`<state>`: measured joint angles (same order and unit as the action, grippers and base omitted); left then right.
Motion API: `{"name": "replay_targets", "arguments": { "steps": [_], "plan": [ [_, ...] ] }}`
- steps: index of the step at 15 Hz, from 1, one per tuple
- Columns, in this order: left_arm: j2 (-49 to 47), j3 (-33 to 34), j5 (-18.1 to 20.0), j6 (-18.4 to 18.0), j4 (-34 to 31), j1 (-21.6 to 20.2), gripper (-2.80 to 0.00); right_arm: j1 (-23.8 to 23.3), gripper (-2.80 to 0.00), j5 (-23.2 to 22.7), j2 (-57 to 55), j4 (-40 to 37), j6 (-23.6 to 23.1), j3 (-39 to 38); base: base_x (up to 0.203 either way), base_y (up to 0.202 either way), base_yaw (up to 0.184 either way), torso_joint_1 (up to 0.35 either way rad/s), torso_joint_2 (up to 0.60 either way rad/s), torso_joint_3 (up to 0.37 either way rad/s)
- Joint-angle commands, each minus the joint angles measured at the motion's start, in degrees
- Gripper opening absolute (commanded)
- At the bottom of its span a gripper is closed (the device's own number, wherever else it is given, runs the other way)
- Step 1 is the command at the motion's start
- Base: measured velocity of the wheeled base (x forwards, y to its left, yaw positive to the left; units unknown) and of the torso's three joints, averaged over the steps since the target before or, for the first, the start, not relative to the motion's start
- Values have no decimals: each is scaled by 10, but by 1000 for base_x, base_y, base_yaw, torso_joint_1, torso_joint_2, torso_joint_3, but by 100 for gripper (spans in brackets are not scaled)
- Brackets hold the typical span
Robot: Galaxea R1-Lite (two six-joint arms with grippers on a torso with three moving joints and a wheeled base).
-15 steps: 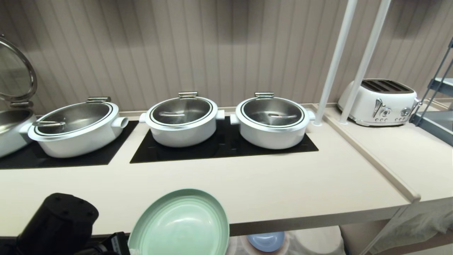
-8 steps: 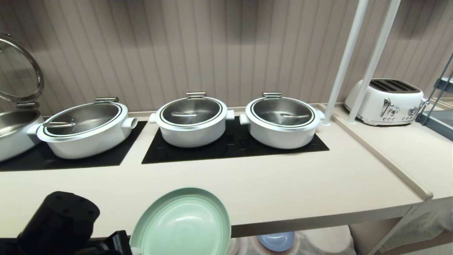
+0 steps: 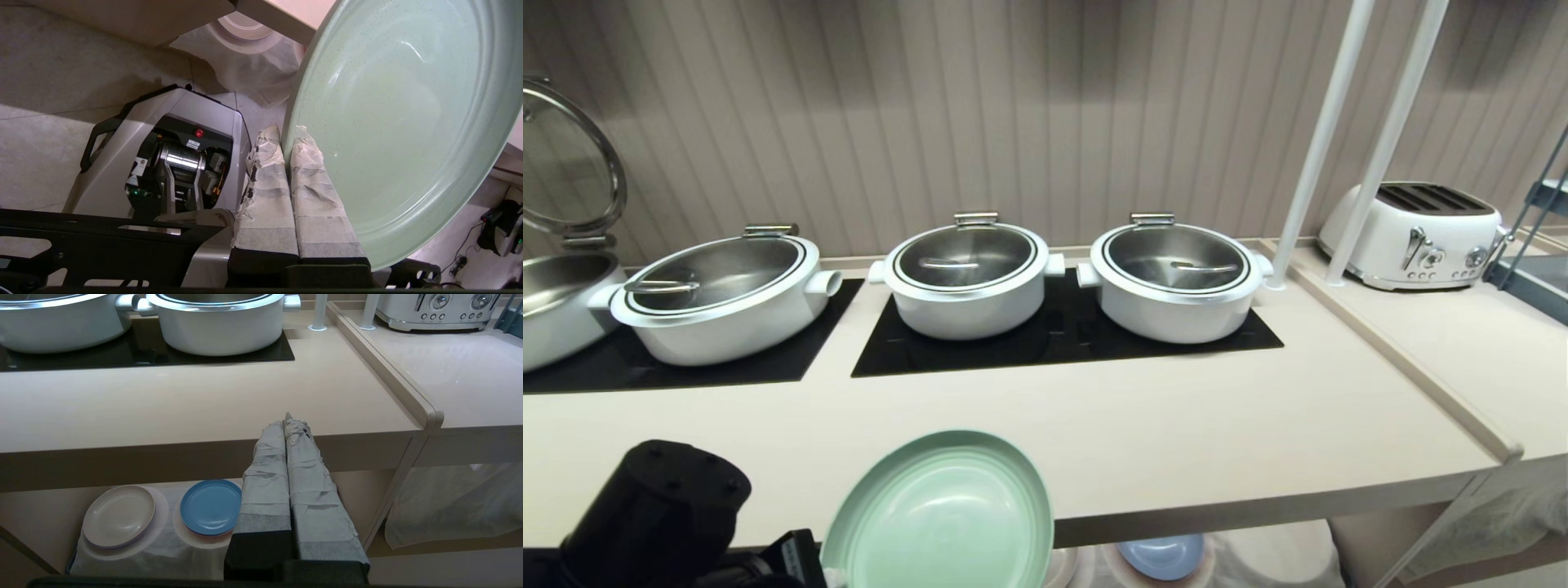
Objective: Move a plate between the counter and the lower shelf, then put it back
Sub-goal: Put the plate
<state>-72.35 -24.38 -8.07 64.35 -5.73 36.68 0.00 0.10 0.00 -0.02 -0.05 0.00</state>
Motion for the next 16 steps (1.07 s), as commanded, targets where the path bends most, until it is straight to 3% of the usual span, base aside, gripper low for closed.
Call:
{"name": "replay_targets", "arguments": {
  "steps": [1, 6, 12, 16],
  "plan": [
    [0, 4, -2, 3, -1, -2, -280, 0, -280, 0, 0, 0, 0, 0, 0, 0, 0, 0, 0, 0],
    [-1, 2, 2, -26, 0, -9, -280, 0, -280, 0, 0, 0, 0, 0, 0, 0, 0, 0, 0, 0],
    [-1, 0, -1, -26, 0, -10, -280, 0, -280, 0, 0, 0, 0, 0, 0, 0, 0, 0, 0, 0],
    [-37, -40, 6, -21, 0, -44, -280, 0, -280, 0, 0, 0, 0, 0, 0, 0, 0, 0, 0, 0]
  ]
}}
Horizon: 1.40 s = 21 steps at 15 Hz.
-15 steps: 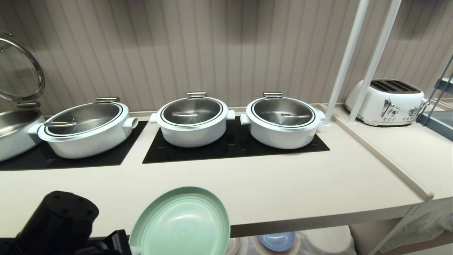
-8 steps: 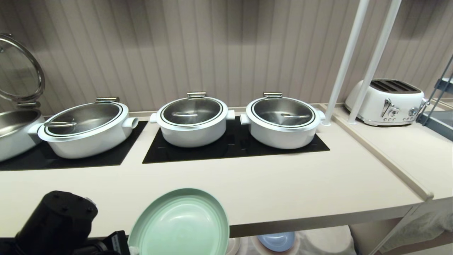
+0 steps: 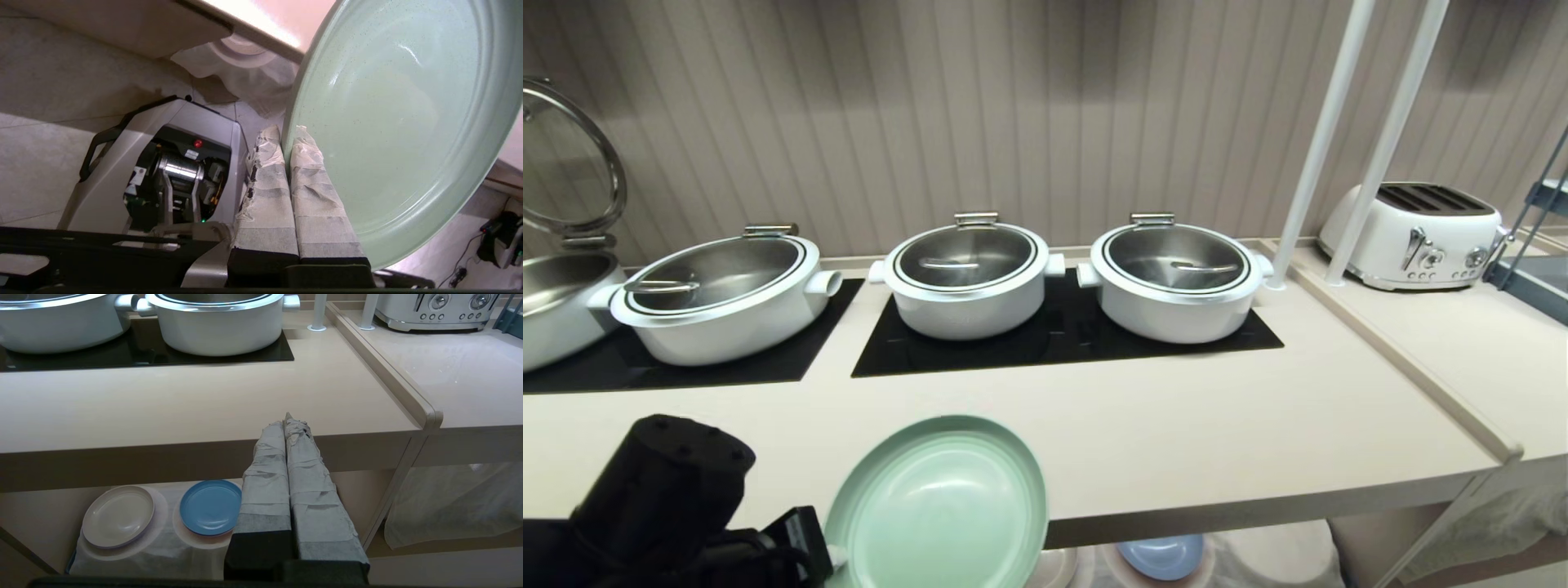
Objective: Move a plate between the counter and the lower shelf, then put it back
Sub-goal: Put the plate
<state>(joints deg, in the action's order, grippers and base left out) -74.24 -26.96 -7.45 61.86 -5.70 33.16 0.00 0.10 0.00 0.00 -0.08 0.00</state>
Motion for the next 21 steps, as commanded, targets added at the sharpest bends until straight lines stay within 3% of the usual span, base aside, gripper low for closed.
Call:
{"name": "replay_targets", "arguments": {
  "steps": [1, 8, 14, 16, 21],
  "plan": [
    [-20, -27, 0, 2, 0, -11, -280, 0, -280, 0, 0, 0, 0, 0, 0, 0, 0, 0, 0, 0],
    [-70, -49, 15, -7, 3, -47, -280, 0, -280, 0, 0, 0, 0, 0, 0, 0, 0, 0, 0, 0],
    [-185, -69, 15, -138, 122, -134, -280, 0, -280, 0, 0, 0, 0, 0, 0, 0, 0, 0, 0, 0],
    [-217, -69, 16, -153, 170, -144, -280, 0, -280, 0, 0, 0, 0, 0, 0, 0, 0, 0, 0, 0],
    [-260, -73, 31, -158, 174, -142, -280, 0, -280, 0, 0, 0, 0, 0, 0, 0, 0, 0, 0, 0]
  ]
}}
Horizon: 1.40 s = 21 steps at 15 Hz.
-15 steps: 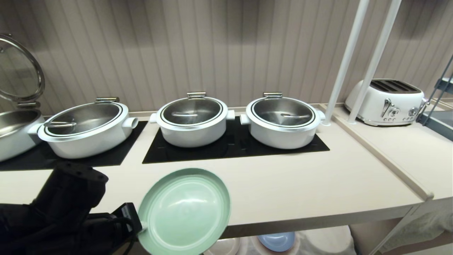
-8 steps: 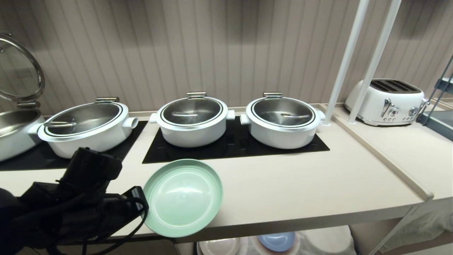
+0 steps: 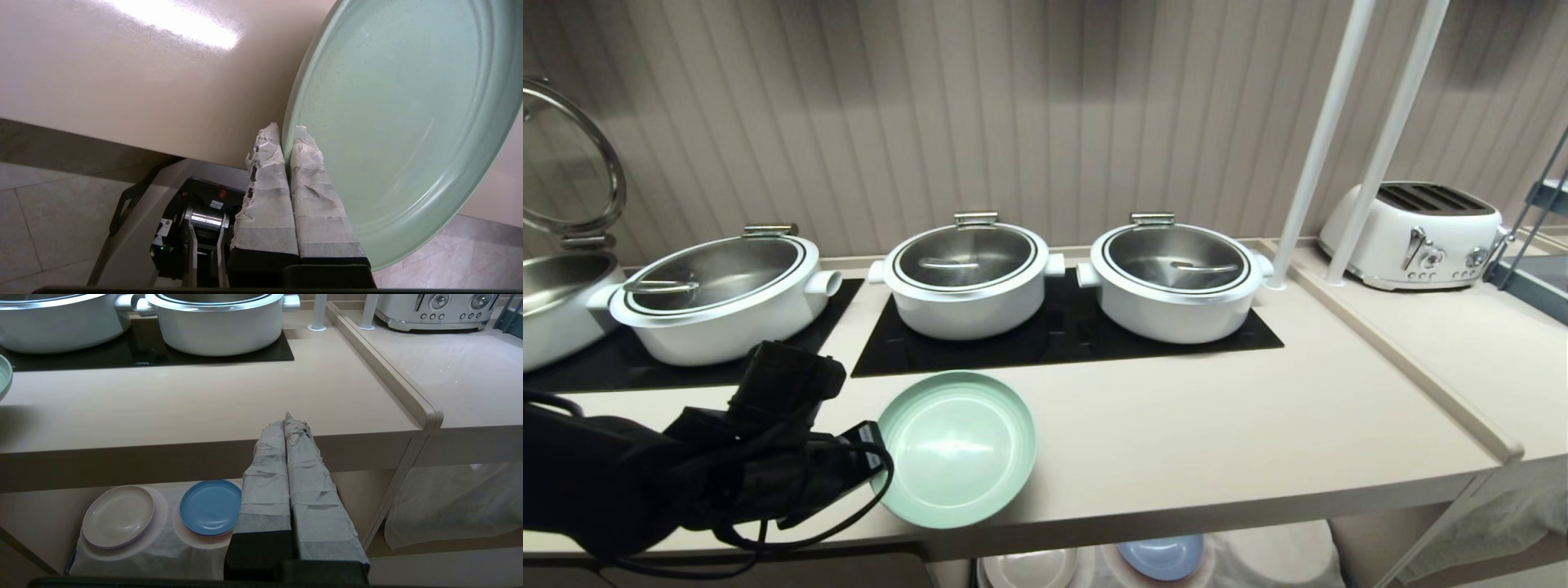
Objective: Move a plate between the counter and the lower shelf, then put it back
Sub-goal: Put the plate
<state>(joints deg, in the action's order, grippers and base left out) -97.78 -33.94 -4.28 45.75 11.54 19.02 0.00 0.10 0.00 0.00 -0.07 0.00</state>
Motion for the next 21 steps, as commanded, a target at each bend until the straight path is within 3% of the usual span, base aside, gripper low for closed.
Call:
{"name": "replay_targets", "arguments": {
  "steps": [1, 5, 10, 17, 21],
  "plan": [
    [-35, -11, 0, 3, 0, -3, -280, 0, -280, 0, 0, 0, 0, 0, 0, 0, 0, 0, 0, 0],
    [-88, -44, 1, 7, -1, -9, -280, 0, -280, 0, 0, 0, 0, 0, 0, 0, 0, 0, 0, 0],
    [-129, -76, -1, 42, -11, -5, -280, 0, -280, 0, 0, 0, 0, 0, 0, 0, 0, 0, 0, 0],
    [-179, -180, 1, 89, -91, -3, -280, 0, -280, 0, 0, 0, 0, 0, 0, 0, 0, 0, 0, 0],
    [-213, -209, 2, 99, -93, -1, -280, 0, -280, 0, 0, 0, 0, 0, 0, 0, 0, 0, 0, 0]
  ]
}}
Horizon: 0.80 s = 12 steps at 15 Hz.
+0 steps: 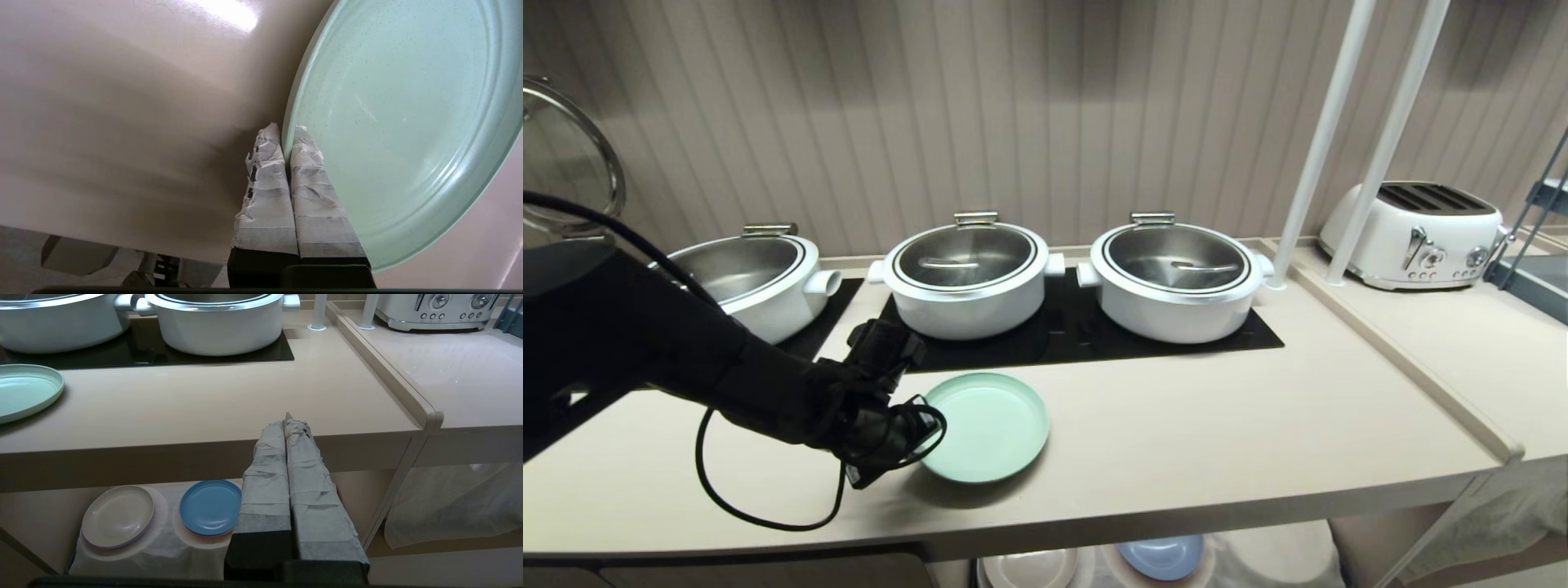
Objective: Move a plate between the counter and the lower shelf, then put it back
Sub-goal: Put the plate
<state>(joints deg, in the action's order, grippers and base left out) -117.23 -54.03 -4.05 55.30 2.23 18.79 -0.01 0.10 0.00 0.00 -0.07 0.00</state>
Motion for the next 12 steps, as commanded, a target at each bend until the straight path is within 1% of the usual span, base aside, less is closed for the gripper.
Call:
{"name": "replay_targets", "arguments": {
  "steps": [1, 3, 6, 12],
  "plan": [
    [-24, -12, 0, 8, 1, 3, -280, 0, -280, 0, 0, 0, 0, 0, 0, 0, 0, 0, 0, 0],
    [-34, -24, 0, 23, 0, 11, -280, 0, -280, 0, 0, 0, 0, 0, 0, 0, 0, 0, 0, 0],
    [-34, -25, 0, 23, -1, 20, -280, 0, -280, 0, 0, 0, 0, 0, 0, 0, 0, 0, 0, 0],
    [-33, -23, 1, 22, -1, 20, -280, 0, -280, 0, 0, 0, 0, 0, 0, 0, 0, 0, 0, 0]
  ]
}}
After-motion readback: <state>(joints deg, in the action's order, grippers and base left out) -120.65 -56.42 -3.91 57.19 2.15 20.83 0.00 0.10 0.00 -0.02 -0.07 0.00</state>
